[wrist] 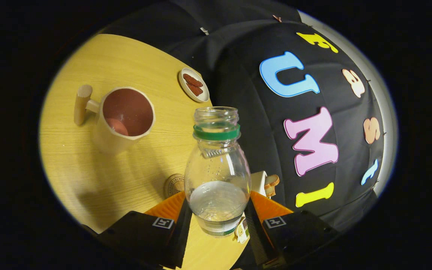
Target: Take the bottle from table, then pour the juice into the cup, finally place the bottle on the coaster
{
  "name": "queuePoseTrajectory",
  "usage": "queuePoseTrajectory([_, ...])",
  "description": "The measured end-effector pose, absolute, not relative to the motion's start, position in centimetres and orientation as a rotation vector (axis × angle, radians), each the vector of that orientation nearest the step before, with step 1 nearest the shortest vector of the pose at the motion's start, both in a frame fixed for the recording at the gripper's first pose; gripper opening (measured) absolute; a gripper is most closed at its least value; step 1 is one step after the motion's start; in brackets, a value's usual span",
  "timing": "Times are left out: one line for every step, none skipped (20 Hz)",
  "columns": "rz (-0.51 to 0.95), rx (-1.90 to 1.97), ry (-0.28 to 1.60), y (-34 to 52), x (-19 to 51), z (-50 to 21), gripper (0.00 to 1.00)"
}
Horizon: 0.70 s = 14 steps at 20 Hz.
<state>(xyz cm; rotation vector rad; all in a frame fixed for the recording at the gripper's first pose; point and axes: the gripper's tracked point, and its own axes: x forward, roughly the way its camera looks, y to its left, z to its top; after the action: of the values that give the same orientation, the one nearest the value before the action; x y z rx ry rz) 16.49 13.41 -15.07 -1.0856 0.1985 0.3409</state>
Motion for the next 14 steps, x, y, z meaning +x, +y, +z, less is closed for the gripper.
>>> queuePoseTrajectory([0.344, -1.103, 0.193, 13.5, 16.6, -15.0, 0.72])
queuePoseTrajectory([0.347, -1.122, 0.186, 13.7, 16.8, -15.0, 0.72])
queuePoseTrajectory([0.348, -1.144, 0.177, 14.0, 16.9, -14.9, 0.72])
queuePoseTrajectory([0.348, -1.167, 0.165, 14.2, 16.9, -14.8, 0.72])
queuePoseTrajectory([0.348, -1.19, 0.153, 14.4, 17.0, -14.7, 0.72])
queuePoseTrajectory([0.349, -1.208, 0.145, 14.7, 17.1, -14.6, 0.72])
queuePoseTrajectory([0.351, -1.222, 0.142, 14.8, 17.2, -14.7, 0.72])
queuePoseTrajectory([0.354, -1.233, 0.139, 14.9, 17.2, -14.9, 0.72])
queuePoseTrajectory([0.355, -1.246, 0.138, 15.0, 17.2, -14.9, 0.72])
queuePoseTrajectory([0.357, -1.26, 0.133, 15.3, 17.4, -14.9, 0.72])
queuePoseTrajectory([0.362, -1.276, 0.126, 15.5, 17.5, -14.9, 0.72])
queuePoseTrajectory([0.367, -1.297, 0.118, 15.8, 17.5, -15.1, 0.72])
queuePoseTrajectory([0.37, -1.321, 0.108, 15.9, 17.5, -15.2, 0.72])
queuePoseTrajectory([0.376, -1.344, 0.098, 16.0, 17.5, -15.3, 0.72])
